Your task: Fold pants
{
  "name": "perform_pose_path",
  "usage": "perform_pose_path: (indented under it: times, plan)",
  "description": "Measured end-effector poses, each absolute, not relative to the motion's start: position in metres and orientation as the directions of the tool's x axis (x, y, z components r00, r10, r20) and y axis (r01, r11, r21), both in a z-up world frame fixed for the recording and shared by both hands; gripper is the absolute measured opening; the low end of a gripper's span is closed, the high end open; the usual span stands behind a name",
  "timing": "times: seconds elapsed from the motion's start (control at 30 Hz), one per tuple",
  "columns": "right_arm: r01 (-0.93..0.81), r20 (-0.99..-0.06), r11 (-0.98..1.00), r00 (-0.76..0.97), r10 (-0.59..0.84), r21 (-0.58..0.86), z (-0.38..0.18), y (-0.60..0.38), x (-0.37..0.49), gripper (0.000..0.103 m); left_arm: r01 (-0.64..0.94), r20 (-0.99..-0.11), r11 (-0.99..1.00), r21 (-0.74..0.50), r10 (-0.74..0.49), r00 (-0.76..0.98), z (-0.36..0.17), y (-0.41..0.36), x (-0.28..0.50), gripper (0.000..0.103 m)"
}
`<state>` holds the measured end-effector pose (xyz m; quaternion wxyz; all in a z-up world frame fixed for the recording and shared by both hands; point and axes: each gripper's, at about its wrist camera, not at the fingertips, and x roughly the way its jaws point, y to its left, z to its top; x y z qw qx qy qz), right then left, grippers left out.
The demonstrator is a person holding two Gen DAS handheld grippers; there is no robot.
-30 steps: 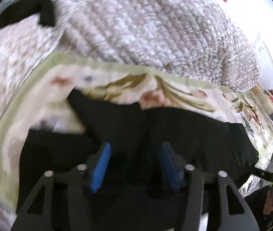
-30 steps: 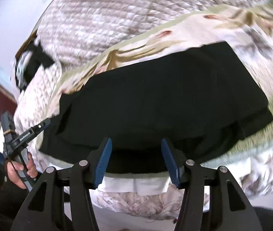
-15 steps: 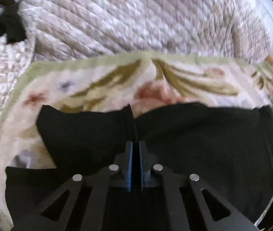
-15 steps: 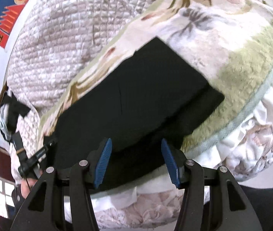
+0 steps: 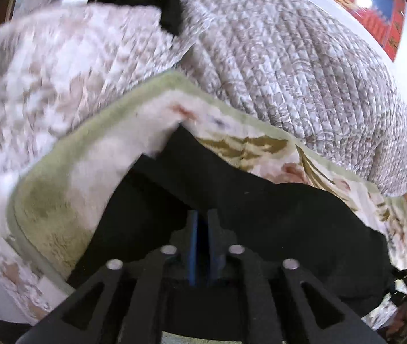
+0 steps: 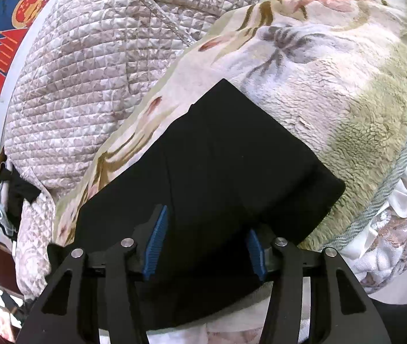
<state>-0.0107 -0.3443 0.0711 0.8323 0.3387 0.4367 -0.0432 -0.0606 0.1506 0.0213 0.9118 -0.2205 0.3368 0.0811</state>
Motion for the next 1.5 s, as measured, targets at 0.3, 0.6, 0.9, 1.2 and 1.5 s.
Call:
perform_pose_path:
  times: [0.3, 0.6, 0.9, 1.2, 1.5]
  plan:
    - [0.379, -0.751, 0.765, 0.63, 0.198, 0.52, 0.075, -0.343, -0.012, 0.044, -0.387, -0.654, 0.776, -0.499, -0.043, 0.756, 0.0, 0.18, -0.054, 0.05]
    - [0.378, -0.742, 0.774, 0.648, 0.171, 0.508, 0.082, -0.351, -0.012, 0.006, -0.414, -0.658, 0.835, -0.364, 0.085, 0.749, 0.017, 0.174, -0.049, 0.004]
    - [0.361, -0.726, 0.791, 0.672, 0.147, 0.494, 0.11, -0.351, -0.026, 0.005, -0.397, -0.673, 0.879, -0.263, 0.128, 0.729, 0.034, 0.165, -0.092, 0.004]
    - [0.42, -0.769, 0.763, 0.621, 0.154, 0.492, 0.102, -0.36, -0.031, 0.005, -0.428, -0.714, 0.862, -0.272, 0.117, 0.691, 0.022, 0.173, -0.093, 0.005]
    - [0.459, -0.823, 0.789, 0.56, 0.1, 0.408, 0.089, -0.357, -0.03, 0.005, -0.429, -0.752, 0.864, -0.264, 0.094, 0.652, 0.006, 0.171, -0.097, 0.006]
